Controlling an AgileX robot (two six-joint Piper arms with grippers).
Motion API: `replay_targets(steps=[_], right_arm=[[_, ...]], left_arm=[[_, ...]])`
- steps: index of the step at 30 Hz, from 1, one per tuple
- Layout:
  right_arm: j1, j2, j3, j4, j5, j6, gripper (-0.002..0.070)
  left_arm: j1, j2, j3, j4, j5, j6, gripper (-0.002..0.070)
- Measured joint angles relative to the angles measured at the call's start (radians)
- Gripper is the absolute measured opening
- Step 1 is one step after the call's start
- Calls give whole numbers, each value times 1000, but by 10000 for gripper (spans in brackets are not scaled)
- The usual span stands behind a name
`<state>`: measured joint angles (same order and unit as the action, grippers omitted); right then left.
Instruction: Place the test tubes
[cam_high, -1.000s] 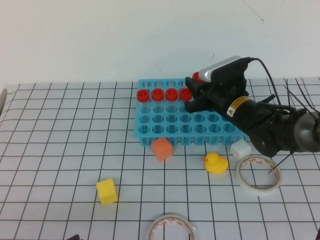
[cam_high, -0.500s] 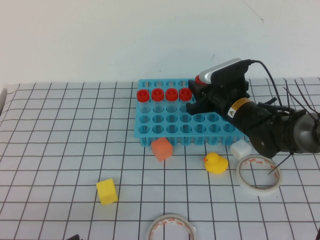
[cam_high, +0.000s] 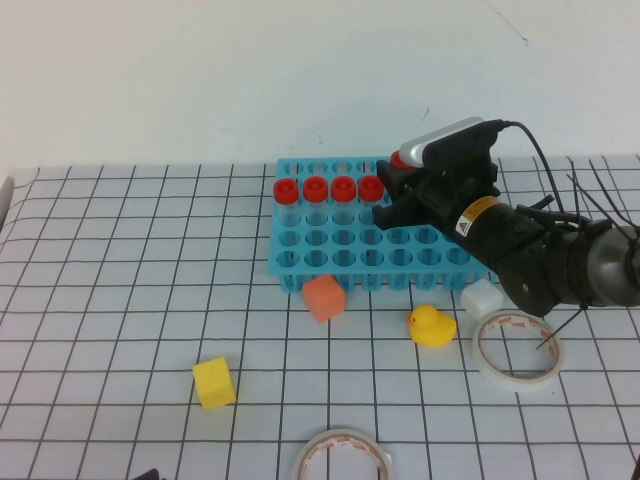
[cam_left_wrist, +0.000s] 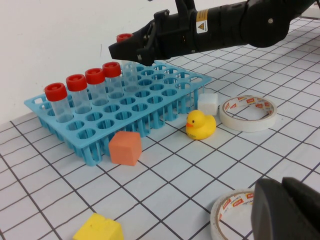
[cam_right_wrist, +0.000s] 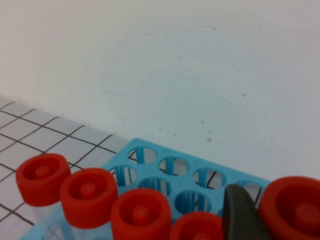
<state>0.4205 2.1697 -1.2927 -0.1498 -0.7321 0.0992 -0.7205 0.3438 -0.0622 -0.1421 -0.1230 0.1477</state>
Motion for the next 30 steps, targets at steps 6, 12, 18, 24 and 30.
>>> replay_targets(steps=[6, 12, 18, 24, 30], right_arm=[[0, 0, 0, 0, 0, 30, 276], [0, 0, 0, 0, 0, 35, 333], [0, 0, 0, 0, 2, 38, 347], [0, -46, 33, 0, 27, 27, 326], [0, -287, 186, -4, 54, 27, 77]], left_arm=[[0, 0, 0, 0, 0, 0, -1], [0, 0, 0, 0, 0, 0, -1], [0, 0, 0, 0, 0, 0, -1], [0, 0, 0, 0, 0, 0, -1], [0, 0, 0, 0, 0, 0, -1]])
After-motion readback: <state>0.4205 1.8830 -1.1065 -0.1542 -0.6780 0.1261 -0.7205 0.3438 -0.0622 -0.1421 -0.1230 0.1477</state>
